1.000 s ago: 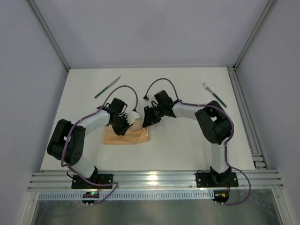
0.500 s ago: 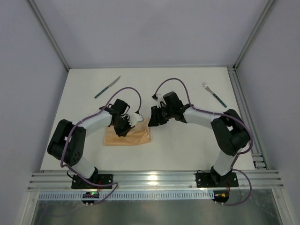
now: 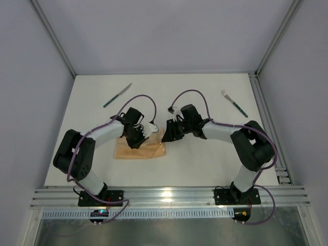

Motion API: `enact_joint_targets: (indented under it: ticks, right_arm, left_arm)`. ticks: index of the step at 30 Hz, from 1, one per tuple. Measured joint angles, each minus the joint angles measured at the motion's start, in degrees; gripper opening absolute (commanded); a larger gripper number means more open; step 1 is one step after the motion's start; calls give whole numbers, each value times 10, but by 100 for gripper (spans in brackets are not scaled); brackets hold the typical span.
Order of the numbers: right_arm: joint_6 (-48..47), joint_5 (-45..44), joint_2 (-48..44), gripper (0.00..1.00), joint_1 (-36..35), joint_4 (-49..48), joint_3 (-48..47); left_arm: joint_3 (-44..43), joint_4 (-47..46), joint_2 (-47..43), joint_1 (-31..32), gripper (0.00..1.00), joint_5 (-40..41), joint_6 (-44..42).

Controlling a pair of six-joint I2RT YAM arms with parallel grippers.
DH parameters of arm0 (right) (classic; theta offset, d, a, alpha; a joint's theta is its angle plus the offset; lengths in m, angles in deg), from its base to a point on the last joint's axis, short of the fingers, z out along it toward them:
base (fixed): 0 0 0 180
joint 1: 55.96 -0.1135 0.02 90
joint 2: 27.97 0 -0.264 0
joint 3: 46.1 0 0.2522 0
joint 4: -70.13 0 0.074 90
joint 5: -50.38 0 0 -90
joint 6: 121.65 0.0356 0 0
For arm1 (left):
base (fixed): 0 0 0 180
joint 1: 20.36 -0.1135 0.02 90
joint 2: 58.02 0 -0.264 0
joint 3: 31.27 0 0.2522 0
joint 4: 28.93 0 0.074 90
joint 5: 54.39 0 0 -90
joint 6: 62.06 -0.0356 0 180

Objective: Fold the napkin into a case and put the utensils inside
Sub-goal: Fold the lower triangle-folded napkin at the center of the board.

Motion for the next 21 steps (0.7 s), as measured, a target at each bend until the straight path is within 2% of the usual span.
enact_joint_targets:
  ticks: [5,9,13,15,16,19,21]
  right_arm:
    - [2,9,0,34,0,-3,0]
    - [0,8,0,41,-4,2,0]
    - [0,0,6,41,-13,0,4]
    - [2,-3,16,36,-17,-4,7]
    - [2,-4,22,27,-18,-5,8]
    - [5,-11,38,11,-18,-9,8]
    - [7,-15,43,6,-18,-12,8]
  left_arm:
    - [-1,0,7,0,11,3,6]
    - [-3,0,8,0,12,6,11]
    - [-4,0,8,0,13,7,13]
    - [-4,0,9,0,13,7,13]
    - [-4,0,9,0,13,8,13]
    - [-4,0,9,0,15,8,14]
    - [-4,0,9,0,18,8,15]
